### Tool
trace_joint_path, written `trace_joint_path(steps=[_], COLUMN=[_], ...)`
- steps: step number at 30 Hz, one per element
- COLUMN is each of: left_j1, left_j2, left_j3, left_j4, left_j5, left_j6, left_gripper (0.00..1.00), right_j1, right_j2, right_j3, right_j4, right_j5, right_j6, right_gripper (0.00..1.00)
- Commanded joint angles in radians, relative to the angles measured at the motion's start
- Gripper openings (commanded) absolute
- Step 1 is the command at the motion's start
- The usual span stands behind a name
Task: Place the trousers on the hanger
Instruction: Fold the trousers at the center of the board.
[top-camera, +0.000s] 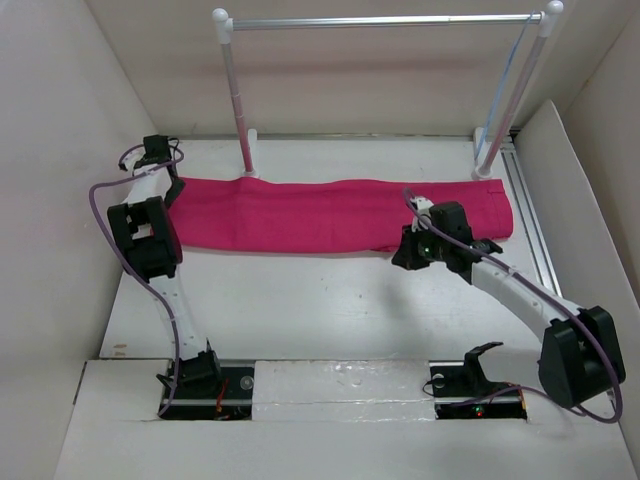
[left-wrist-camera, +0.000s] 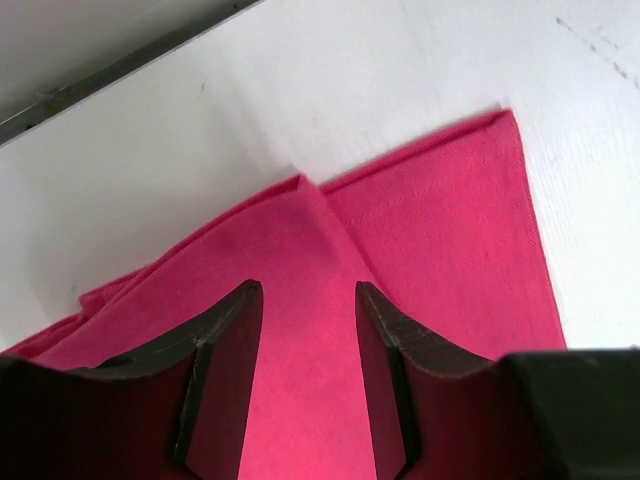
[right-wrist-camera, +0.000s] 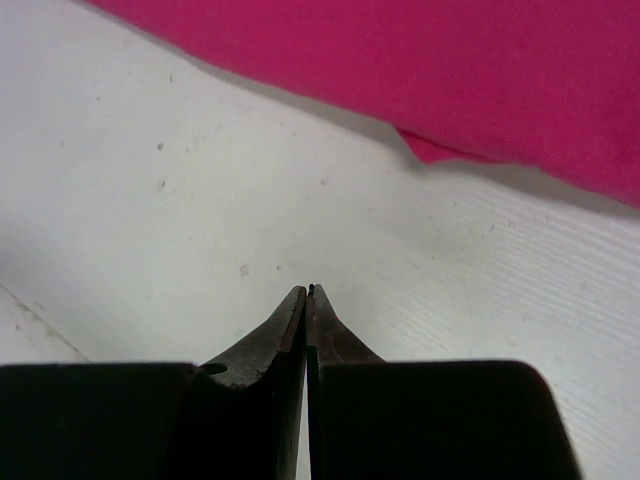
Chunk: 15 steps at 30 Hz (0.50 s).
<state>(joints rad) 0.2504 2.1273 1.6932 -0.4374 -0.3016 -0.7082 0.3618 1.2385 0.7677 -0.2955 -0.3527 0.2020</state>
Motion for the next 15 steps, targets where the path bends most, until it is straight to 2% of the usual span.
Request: trace_joint_path(steps=[1,5,10,15], left_j1=[0.003,0.003,0.003,0.003], left_j2=[0.051,0.114,0.141,0.189], left_j3=[0.080,0.199,0.256,0.315], left_j4=[-0.036,-0.096,-0.089,-0.159], left_j5=[-0.042,-0.070,-0.059,-0.083], left_j6=[-0.023,-0.030,-0.020,-0.017], left_gripper=[0.39,0.38,0.39,0.32], right_j1=[0.009,0.009,0.019,0.029], right_j2=[-0.050,-0.054,-0.030,-0.011], right_j3=[-0.011,0.002,-0.007,0.004], right_j4=[-0.033,-0.059,-0.059,-0.060], right_j5=[-0.011,-0.015,-0.031,-0.028], right_j6=[-0.036,-0.062,-0.072,-0.072], right_gripper=[0.08,0.08,0.08,0.08])
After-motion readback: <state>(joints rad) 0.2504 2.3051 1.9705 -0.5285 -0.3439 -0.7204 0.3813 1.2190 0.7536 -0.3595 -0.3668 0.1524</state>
